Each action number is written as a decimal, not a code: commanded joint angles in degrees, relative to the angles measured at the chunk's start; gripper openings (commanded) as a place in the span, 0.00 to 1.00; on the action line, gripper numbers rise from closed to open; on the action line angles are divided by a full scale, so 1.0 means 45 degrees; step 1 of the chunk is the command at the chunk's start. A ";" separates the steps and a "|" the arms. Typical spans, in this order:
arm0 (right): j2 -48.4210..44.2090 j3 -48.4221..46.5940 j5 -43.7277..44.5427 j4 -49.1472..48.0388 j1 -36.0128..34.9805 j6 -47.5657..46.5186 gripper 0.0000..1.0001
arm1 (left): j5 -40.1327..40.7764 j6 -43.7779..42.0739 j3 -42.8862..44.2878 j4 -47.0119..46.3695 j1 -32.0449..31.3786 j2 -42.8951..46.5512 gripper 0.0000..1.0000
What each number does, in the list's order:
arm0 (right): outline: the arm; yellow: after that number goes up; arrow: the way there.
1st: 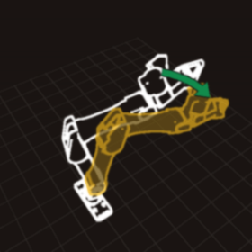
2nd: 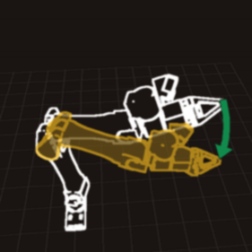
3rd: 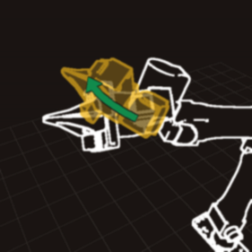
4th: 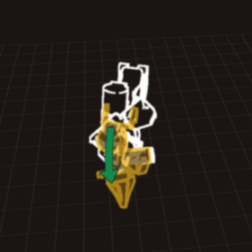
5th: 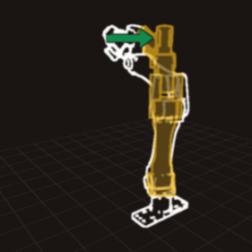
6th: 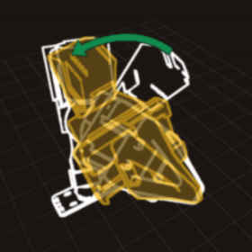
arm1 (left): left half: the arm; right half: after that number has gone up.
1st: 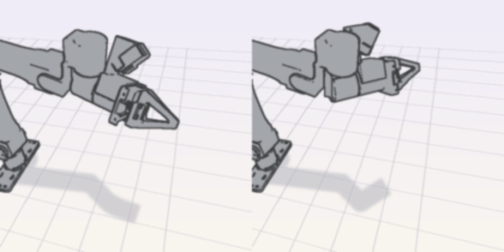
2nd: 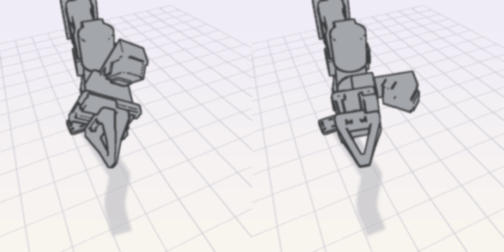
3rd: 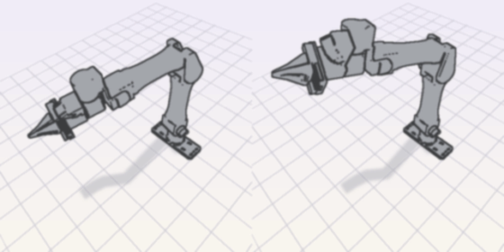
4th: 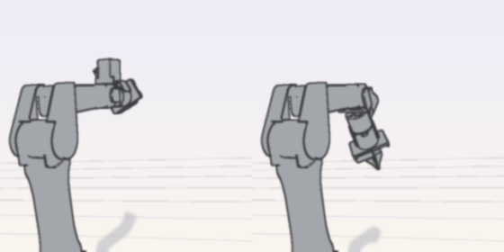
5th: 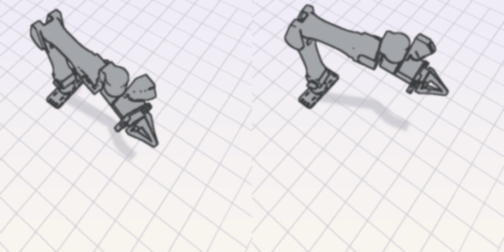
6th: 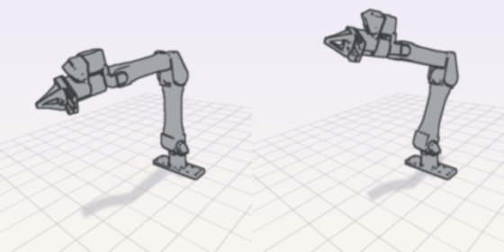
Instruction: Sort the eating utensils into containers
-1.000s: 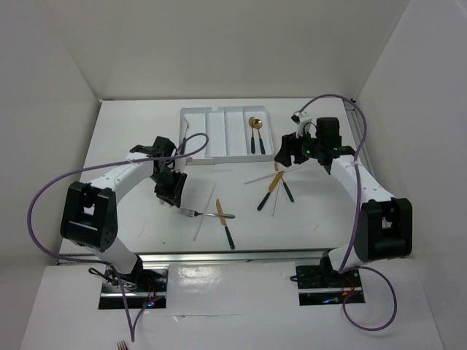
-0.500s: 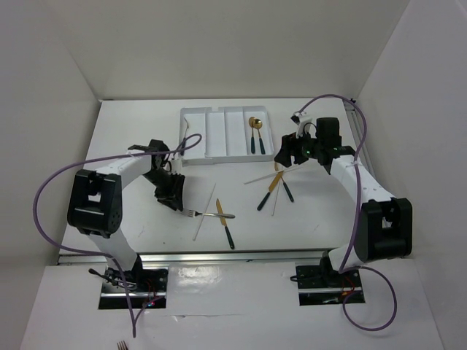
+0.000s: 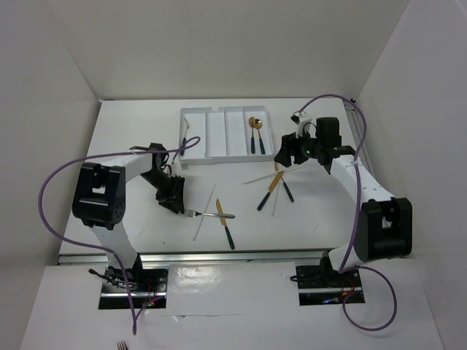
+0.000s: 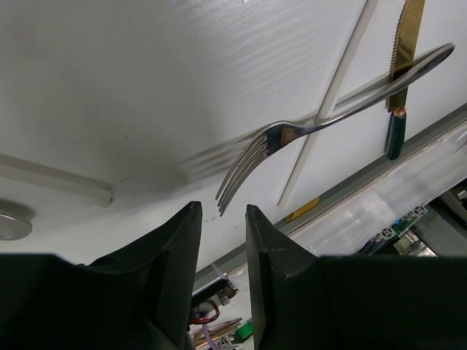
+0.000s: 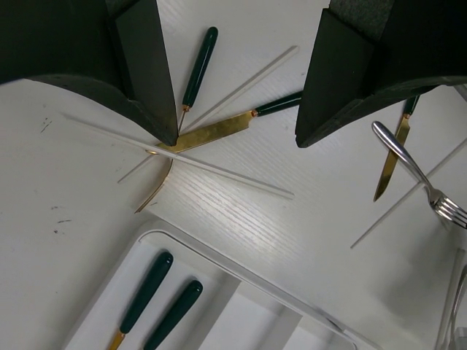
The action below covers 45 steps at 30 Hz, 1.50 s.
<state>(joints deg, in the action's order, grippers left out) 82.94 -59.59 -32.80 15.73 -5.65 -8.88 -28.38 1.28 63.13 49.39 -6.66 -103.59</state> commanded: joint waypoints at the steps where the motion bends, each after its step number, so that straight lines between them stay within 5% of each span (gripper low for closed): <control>1: -0.0012 -0.0488 -0.0231 -0.0038 -0.0073 -0.0194 0.73 | -0.0588 -0.0362 0.0287 0.0041 0.0170 -0.0202 0.44; 14: 0.0222 -0.0605 -0.0347 0.0080 -0.0073 -0.0194 0.65 | -0.1934 -0.0245 0.0150 -0.0467 0.0288 -0.1296 0.24; 18: 0.0339 -0.0722 -0.0465 0.0080 -0.0073 -0.0194 0.60 | -0.1956 -0.0245 0.0150 -0.0623 0.0405 -0.0987 0.00; 24: 0.0456 -0.0839 -0.1402 0.0215 -0.0423 -0.0738 0.53 | -0.1681 -0.0128 0.0422 -0.0760 0.1010 0.1064 0.00; 30: 0.0203 -0.1872 -0.3315 0.1737 -0.2120 -0.3452 0.75 | -0.0512 -0.1102 0.2294 -0.0507 0.0836 0.3155 0.00; 36: 0.0203 -0.2109 -0.2909 0.1702 -0.4153 -0.4860 0.76 | 0.0734 -0.1964 0.3897 -0.0271 0.0601 0.3080 0.00; 45: -0.0226 -0.1388 -0.1405 0.0415 -0.4817 -0.4609 0.76 | 0.3280 -0.2745 0.5814 -0.0564 -0.0063 0.2766 0.00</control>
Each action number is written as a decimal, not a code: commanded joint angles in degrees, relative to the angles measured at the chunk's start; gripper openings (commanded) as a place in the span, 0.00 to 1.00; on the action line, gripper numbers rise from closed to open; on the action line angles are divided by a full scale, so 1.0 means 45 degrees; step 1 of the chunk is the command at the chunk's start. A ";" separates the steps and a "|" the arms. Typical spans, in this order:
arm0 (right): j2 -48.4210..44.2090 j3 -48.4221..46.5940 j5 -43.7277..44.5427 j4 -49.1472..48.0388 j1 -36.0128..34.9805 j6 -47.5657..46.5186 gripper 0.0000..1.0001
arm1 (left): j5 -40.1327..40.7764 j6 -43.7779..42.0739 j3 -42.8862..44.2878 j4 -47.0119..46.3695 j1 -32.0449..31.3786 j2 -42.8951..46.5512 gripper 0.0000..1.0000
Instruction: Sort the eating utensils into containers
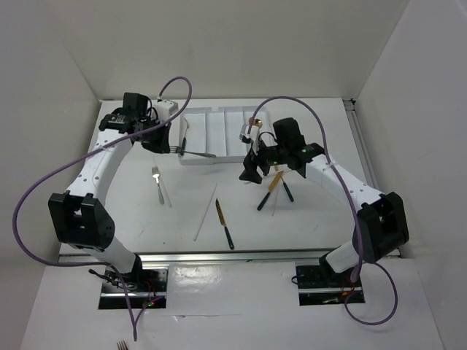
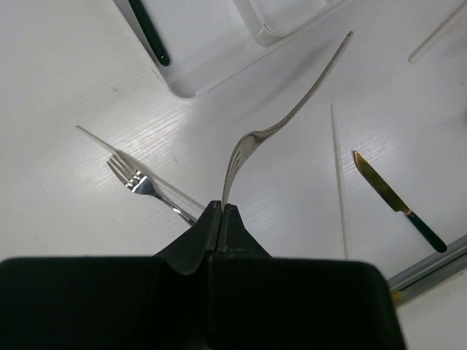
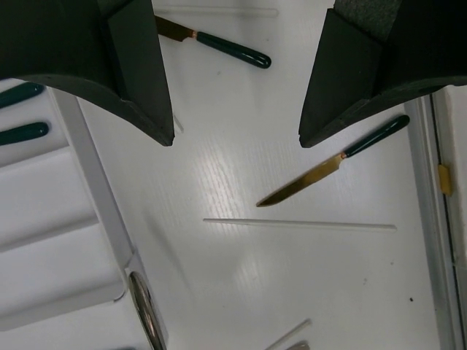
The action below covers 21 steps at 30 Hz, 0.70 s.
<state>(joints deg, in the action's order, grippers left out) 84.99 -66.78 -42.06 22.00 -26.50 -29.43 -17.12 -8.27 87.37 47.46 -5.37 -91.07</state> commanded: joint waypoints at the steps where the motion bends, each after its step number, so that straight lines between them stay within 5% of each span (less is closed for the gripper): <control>1: -0.0838 0.0618 0.1023 -0.1253 -0.0185 -0.0042 0.77 | 0.0372 -0.0797 0.0582 -0.0137 -0.0505 -0.0017 0.00; 7: -0.1251 0.1267 0.2238 -0.2486 -0.1025 -0.0296 0.77 | -0.1001 -0.1853 0.2728 0.1814 -0.0916 -0.1420 0.00; 15: -0.1639 0.1677 0.2725 -0.2622 -0.1025 -0.0042 0.77 | 0.4484 -0.1462 0.3811 -0.1006 -0.1345 -0.1836 0.00; 21: -0.1641 0.1794 0.2726 -0.2506 -0.1025 -0.0042 0.77 | 0.7223 -0.3647 0.3219 -0.3885 -0.2382 -0.2184 0.00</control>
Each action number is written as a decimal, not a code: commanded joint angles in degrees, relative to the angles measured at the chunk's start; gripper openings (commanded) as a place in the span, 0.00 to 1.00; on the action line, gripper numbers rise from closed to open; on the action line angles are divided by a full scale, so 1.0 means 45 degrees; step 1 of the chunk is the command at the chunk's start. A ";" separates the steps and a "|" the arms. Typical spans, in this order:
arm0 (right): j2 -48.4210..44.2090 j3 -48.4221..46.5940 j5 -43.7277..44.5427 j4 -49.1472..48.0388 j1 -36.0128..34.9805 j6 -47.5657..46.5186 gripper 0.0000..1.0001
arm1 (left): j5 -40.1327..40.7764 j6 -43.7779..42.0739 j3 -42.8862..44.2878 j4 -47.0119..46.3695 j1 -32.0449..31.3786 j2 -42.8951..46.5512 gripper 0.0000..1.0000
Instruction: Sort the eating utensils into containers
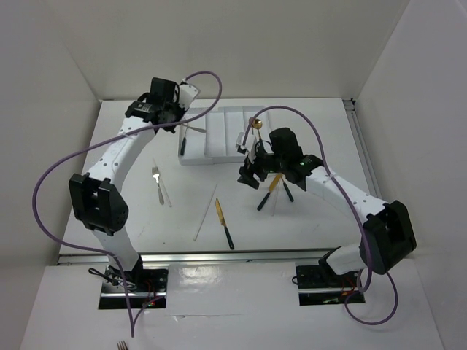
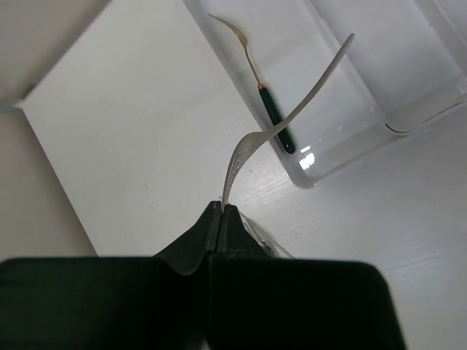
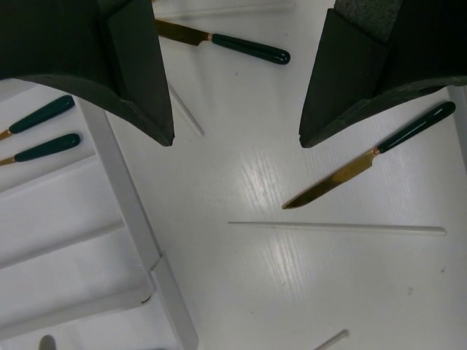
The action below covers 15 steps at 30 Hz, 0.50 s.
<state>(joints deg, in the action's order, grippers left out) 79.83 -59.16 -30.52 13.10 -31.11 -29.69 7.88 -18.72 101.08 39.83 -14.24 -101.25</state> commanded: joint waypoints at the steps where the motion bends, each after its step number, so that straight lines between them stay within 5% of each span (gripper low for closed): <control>1: -0.0610 0.0099 0.0162 -0.0529 0.0000 0.0016 0.77 | 0.1667 -0.1599 0.0407 -0.2327 -0.0410 -0.0327 0.00; 4: -0.0729 0.0216 0.0162 -0.0529 0.0116 0.0016 0.77 | 0.1667 -0.2305 0.2453 -0.1143 -0.0410 -0.1807 0.00; 9: -0.0729 0.0450 0.0162 -0.0392 0.0254 0.0171 0.77 | -0.0028 -0.0394 0.6304 0.2333 0.0350 -0.3359 0.00; 15: -0.0962 0.0722 0.0279 -0.1053 0.0371 0.0601 0.77 | -0.5592 -0.0468 0.4241 0.3257 0.1073 -0.1646 0.00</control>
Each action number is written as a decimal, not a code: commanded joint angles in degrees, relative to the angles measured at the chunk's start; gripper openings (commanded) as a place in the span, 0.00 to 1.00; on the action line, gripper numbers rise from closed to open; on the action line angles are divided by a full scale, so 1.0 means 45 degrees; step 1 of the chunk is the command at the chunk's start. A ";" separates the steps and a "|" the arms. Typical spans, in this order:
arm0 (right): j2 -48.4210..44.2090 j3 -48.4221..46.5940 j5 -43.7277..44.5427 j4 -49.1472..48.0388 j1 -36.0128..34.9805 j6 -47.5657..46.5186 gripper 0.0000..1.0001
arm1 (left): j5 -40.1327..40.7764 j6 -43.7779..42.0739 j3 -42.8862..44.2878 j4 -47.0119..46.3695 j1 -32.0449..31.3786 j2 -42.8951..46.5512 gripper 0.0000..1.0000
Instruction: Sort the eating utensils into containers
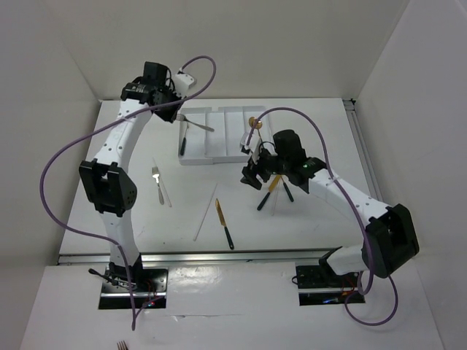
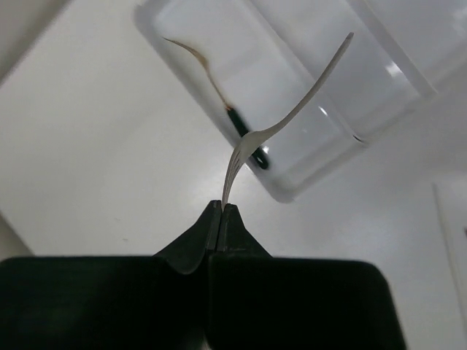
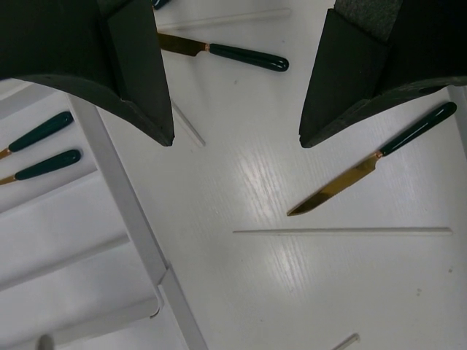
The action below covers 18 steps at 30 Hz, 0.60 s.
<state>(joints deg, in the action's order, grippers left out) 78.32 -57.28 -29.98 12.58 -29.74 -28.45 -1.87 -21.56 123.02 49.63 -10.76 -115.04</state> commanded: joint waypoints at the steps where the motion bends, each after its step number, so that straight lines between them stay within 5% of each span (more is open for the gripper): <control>1: -0.0802 0.0306 0.0158 -0.1133 0.0065 0.0325 0.77 | -0.3974 0.0008 -0.0639 0.1217 0.0302 0.1425 0.00; 9: -0.1058 0.0718 0.0315 -0.2950 0.0065 0.0443 0.80 | -1.0751 -0.2396 0.0657 0.6413 0.2176 0.0388 0.00; 18: -0.0335 -0.0551 -0.1227 -0.3360 0.0065 0.0560 0.87 | -1.0620 -0.4172 -0.3447 0.6413 0.0540 0.2283 0.00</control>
<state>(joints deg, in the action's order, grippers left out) 76.62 -55.18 -31.53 2.79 -29.74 -26.39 -44.82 -35.22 110.98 75.02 -5.21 -109.27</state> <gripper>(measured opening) 0.835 0.032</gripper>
